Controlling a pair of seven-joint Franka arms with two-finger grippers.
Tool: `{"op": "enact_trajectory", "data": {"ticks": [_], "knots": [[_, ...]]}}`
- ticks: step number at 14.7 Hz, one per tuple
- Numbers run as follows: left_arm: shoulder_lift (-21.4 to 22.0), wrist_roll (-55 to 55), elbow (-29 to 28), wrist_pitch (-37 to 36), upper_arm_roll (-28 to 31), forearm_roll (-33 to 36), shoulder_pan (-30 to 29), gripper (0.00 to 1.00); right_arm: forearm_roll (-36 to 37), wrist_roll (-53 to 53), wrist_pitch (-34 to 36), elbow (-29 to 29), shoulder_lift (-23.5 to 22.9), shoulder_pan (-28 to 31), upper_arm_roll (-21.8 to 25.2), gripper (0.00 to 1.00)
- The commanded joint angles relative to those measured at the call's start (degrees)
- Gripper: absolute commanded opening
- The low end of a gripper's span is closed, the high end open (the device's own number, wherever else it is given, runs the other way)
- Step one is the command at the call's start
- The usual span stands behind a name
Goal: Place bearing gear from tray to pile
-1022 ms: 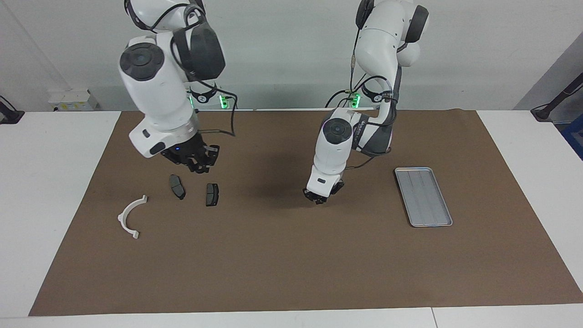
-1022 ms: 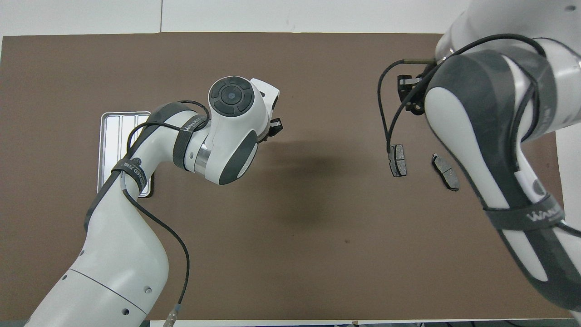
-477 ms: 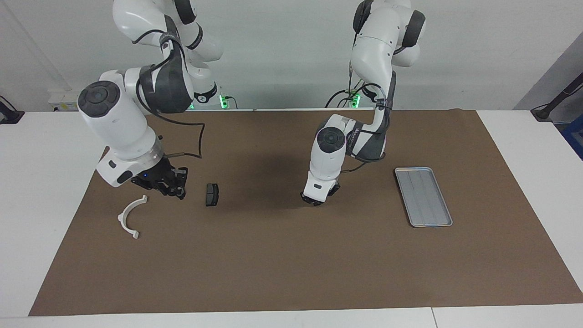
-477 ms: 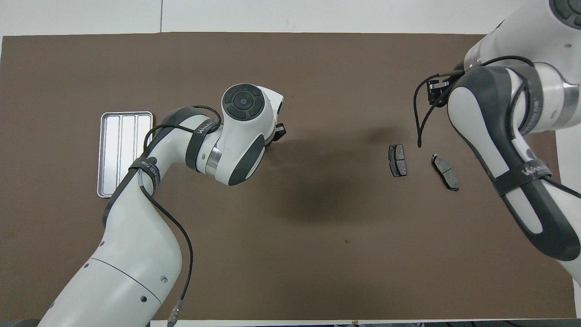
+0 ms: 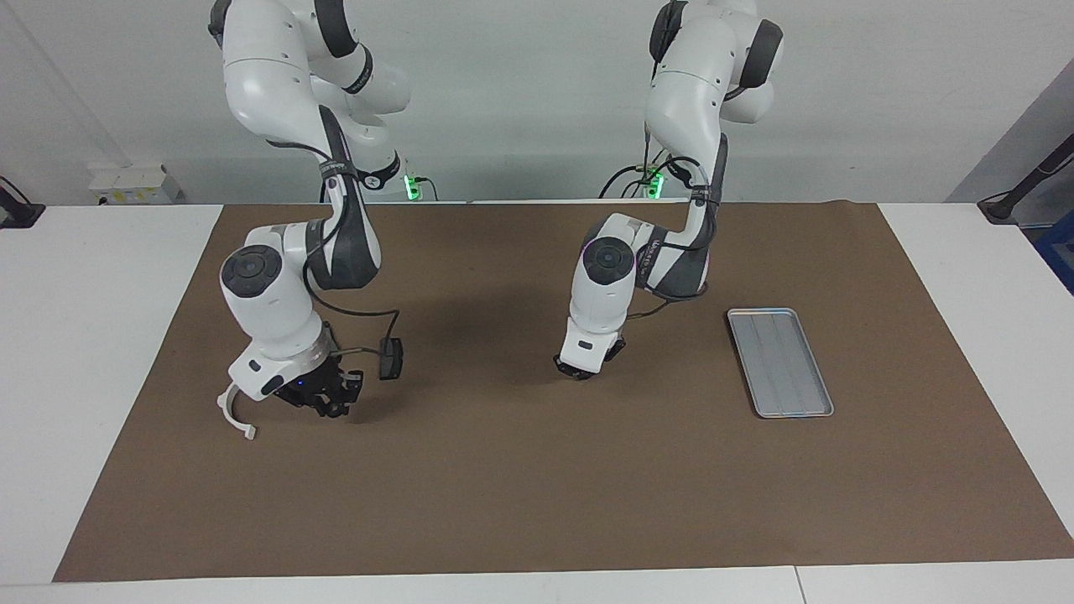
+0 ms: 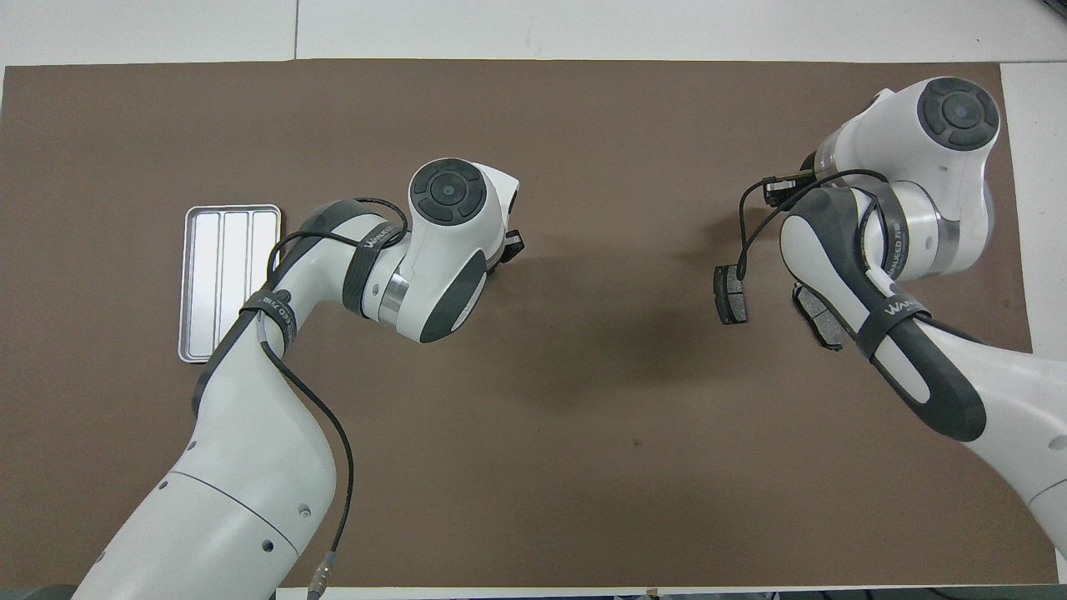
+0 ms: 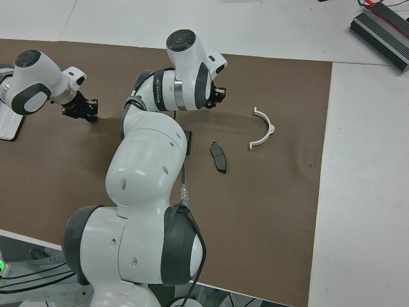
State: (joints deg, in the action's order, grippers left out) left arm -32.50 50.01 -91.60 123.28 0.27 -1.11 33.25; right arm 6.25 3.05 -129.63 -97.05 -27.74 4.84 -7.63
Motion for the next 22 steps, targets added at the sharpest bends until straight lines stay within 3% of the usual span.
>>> {"op": "enact_trajectory", "data": {"ticks": [1,5,6,7,9,10,11,12,16,19,22], "knots": [[0.06,2.1,-0.95,2.13,1.05,0.58,1.03,0.33,1.04,-1.21,-3.42,-0.34,-2.05,1.49,-0.72,0.0],[0.68,2.9,-3.76,4.78,1.05,1.02,1.12,0.35,1.04,-0.77,-6.25,-0.51,-3.9,1.49,-0.72,0.0],[0.68,2.81,-2.98,3.91,1.13,1.02,1.03,0.55,1.04,-0.77,-6.25,-0.51,-3.9,1.49,-0.72,0.0],[0.68,2.81,-1.93,2.51,1.22,1.02,1.03,1.0,1.04,-0.77,-6.25,-0.69,-3.9,1.49,-0.72,0.0],[0.94,2.55,0.01,0.21,1.75,1.63,-0.02,1.0,1.04,-0.16,-6.16,-0.95,-3.81,1.41,-0.72,0.0],[2.25,2.46,-0.07,-0.31,1.84,1.64,-0.72,1.0,1.04,0.72,-5.46,-0.95,-3.64,1.23,-0.72,0.24],[3.48,2.55,-0.07,-1.1,1.92,1.64,-1.34,1.0,1.04,1.25,-5.28,-0.95,-3.55,1.14,-0.72,0.86],[4.88,2.46,0.02,-2.42,2.01,1.64,-2.3,1.0,1.13,1.34,-4.24,-0.87,-3.2,0.71,-0.63,1.0],[15.41,0.89,-1.03,-10.23,2.01,1.72,-9.15,1.0,1.22,5.63,8.74,1.24,2.84,-2.45,-0.63,1.0],[22.19,-8.4,-1.13,-17.78,1.93,1.72,-15.65,1.0,0.52,18.25,19.91,4.13,7.51,-7.81,-1.25,1.0],[28.17,-17.73,-1.3,-24.99,2.01,1.64,-20.57,1.0,-2.02,33.55,26.0,9.05,7.87,-14.92,-1.34,1.0]]}}
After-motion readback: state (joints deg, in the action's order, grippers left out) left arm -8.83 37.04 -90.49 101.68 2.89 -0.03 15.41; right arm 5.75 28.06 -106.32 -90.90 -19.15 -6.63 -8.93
